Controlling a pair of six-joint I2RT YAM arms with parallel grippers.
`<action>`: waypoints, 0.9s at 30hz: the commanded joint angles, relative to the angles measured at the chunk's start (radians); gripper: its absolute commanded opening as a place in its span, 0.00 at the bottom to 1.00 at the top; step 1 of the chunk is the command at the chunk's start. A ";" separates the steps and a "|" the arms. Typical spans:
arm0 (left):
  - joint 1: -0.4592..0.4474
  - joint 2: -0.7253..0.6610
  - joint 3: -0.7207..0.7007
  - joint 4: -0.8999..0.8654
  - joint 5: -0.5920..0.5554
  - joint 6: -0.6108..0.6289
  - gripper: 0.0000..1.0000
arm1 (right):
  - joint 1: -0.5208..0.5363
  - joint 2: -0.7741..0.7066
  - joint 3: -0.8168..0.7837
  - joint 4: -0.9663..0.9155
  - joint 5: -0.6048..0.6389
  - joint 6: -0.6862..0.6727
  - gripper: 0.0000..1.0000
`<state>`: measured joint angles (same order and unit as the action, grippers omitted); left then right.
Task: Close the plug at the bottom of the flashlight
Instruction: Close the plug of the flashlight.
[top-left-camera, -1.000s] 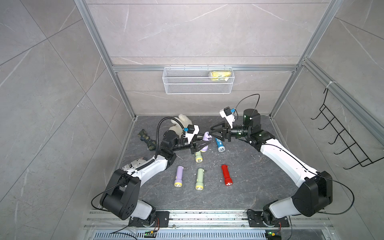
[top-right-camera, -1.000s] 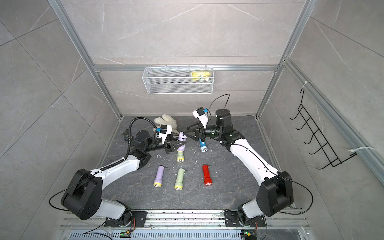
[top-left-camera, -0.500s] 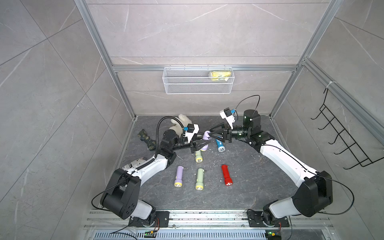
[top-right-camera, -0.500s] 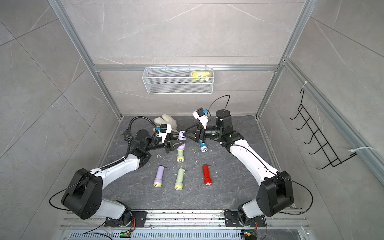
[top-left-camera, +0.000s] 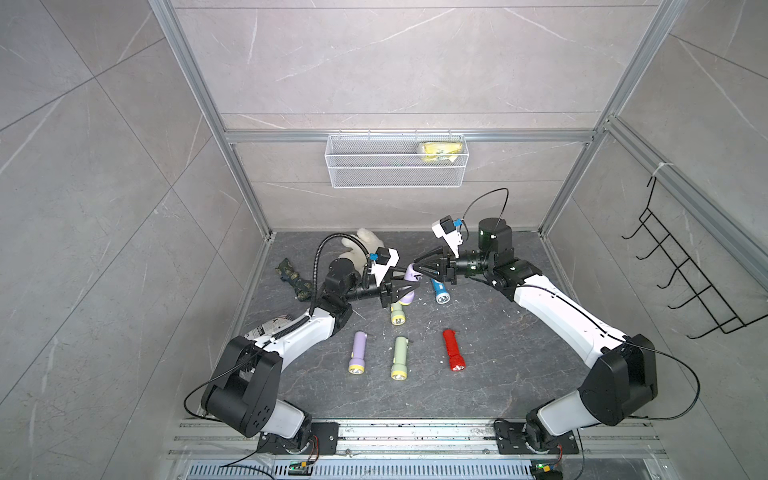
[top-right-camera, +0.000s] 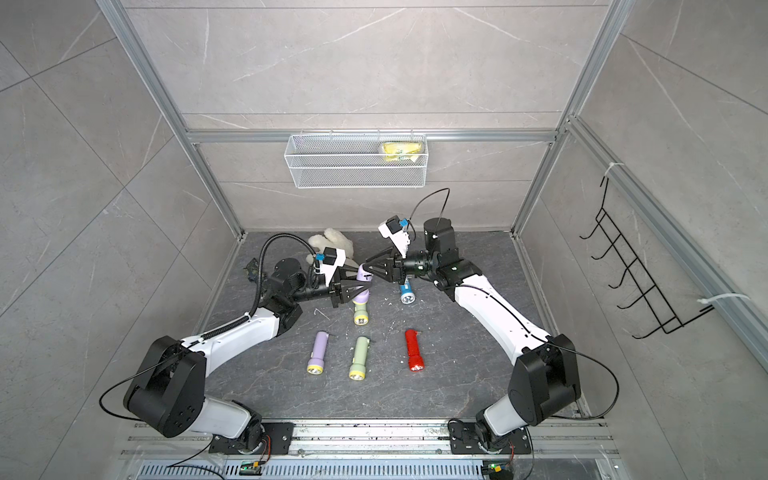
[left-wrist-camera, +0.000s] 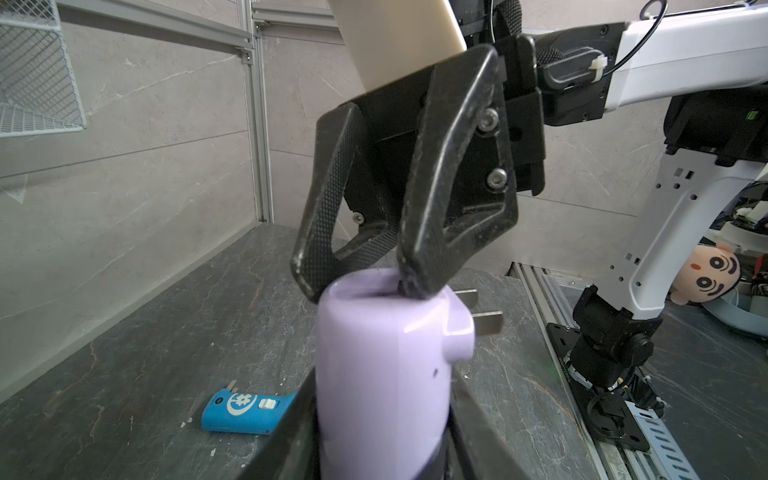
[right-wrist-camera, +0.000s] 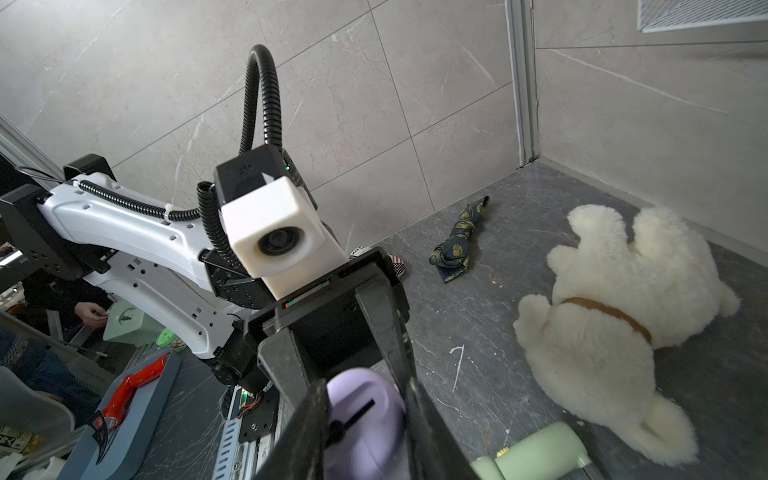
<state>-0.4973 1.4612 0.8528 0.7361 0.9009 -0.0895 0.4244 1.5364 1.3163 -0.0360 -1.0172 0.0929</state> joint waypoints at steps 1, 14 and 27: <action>-0.011 -0.038 0.070 0.168 0.039 -0.001 0.00 | 0.016 0.045 -0.035 -0.002 0.021 0.003 0.31; -0.021 -0.058 0.077 0.271 0.055 -0.098 0.00 | 0.050 0.123 -0.033 0.125 0.017 0.054 0.25; -0.027 -0.110 0.070 0.203 0.053 -0.045 0.00 | 0.051 0.152 -0.003 0.132 0.070 0.057 0.10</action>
<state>-0.5179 1.4319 0.8604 0.7528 0.9272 -0.1642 0.4629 1.6566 1.3216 0.1692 -0.9859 0.1535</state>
